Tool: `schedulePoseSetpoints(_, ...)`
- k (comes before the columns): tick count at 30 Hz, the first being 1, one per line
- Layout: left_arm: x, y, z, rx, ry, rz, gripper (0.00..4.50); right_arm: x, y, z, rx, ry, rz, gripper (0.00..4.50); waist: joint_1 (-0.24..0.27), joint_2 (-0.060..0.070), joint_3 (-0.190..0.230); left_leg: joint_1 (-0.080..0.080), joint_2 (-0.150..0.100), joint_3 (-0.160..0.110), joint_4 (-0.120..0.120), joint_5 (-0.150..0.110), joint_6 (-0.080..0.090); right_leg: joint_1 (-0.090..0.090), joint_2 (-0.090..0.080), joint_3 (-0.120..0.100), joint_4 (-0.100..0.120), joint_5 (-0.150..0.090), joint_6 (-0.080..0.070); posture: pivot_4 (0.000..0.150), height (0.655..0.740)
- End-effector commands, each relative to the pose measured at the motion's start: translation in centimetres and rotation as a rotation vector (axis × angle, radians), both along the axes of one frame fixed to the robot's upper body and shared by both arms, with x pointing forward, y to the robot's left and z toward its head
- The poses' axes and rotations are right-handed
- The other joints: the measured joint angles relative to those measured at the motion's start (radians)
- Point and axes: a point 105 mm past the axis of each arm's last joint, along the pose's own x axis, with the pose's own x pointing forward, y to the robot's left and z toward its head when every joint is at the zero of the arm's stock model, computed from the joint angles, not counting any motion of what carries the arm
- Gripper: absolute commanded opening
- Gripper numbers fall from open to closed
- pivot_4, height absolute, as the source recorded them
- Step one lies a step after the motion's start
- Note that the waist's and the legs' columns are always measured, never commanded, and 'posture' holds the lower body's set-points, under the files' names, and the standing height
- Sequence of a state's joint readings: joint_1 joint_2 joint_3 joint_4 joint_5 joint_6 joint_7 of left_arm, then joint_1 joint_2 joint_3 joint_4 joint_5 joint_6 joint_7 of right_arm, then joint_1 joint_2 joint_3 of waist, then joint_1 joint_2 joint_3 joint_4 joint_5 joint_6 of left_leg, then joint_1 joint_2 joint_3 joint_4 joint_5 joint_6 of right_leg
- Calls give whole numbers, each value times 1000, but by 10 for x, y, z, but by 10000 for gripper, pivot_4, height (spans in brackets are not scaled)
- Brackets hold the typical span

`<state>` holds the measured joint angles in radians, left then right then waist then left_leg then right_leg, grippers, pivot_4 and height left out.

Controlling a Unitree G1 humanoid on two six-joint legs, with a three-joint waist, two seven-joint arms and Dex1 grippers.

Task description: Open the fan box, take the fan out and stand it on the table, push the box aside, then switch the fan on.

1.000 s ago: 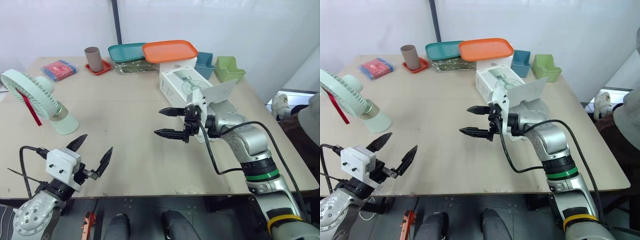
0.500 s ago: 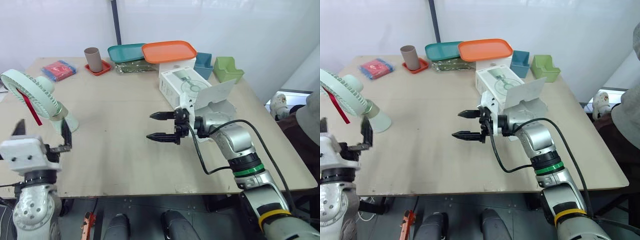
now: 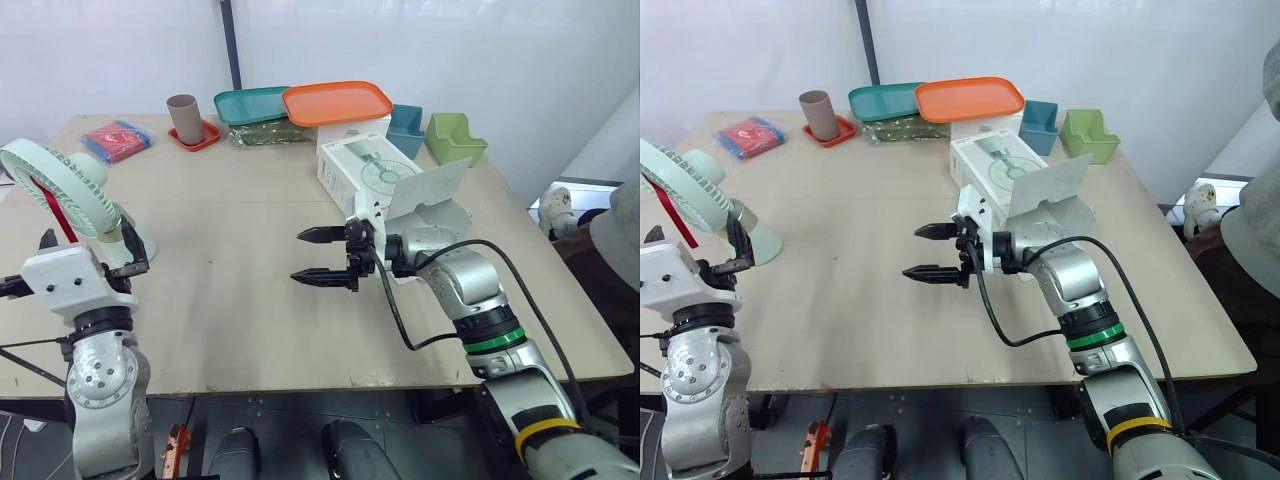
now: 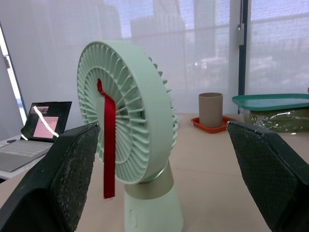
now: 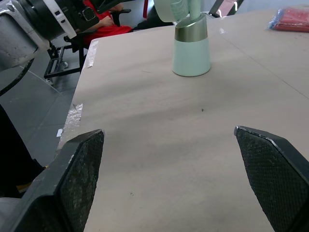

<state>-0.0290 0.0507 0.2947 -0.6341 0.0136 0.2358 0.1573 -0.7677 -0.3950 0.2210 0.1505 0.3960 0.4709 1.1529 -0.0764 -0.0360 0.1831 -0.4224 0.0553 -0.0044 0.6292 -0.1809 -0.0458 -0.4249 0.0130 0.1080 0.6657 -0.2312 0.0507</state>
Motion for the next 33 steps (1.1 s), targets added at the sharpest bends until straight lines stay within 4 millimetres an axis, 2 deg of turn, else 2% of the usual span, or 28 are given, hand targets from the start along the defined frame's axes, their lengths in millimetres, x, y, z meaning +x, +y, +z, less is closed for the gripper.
schedulePoseSetpoints(1, 5, 3, 11, -16, -72, 58, 45000, -4, 4, 16, 22, -63, 20, 44019, 0, 0, 0, 0, 0, 0, 0, 0, 0, 0, 0, 0, 0, 0, 0, 1500, 7400)
schedulePoseSetpoints(15, 17, 2, 13, -62, -120, 118, 45000, -4, 7, 18, 22, -66, 7, 44019, 0, 0, 0, -1, -1, -1, 0, 0, 0, 0, 0, 0, 0, 0, 1, 1500, 7400)
schedulePoseSetpoints(21, 28, 5, 9, -126, -126, 148, 45000, -2, 6, 20, 17, -71, -7, 44019, 1, 0, 0, -1, -1, -1, 1, 0, 0, 0, 0, 0, 0, 0, 1, 1500, 7400)
schedulePoseSetpoints(33, 55, 2, 18, -170, -171, 112, 45000, -5, 6, 19, 12, -74, -24, 44019, 2, 0, 0, -1, -2, -2, 1, 0, 0, 0, 0, 0, 0, 0, 2, 1500, 7400)
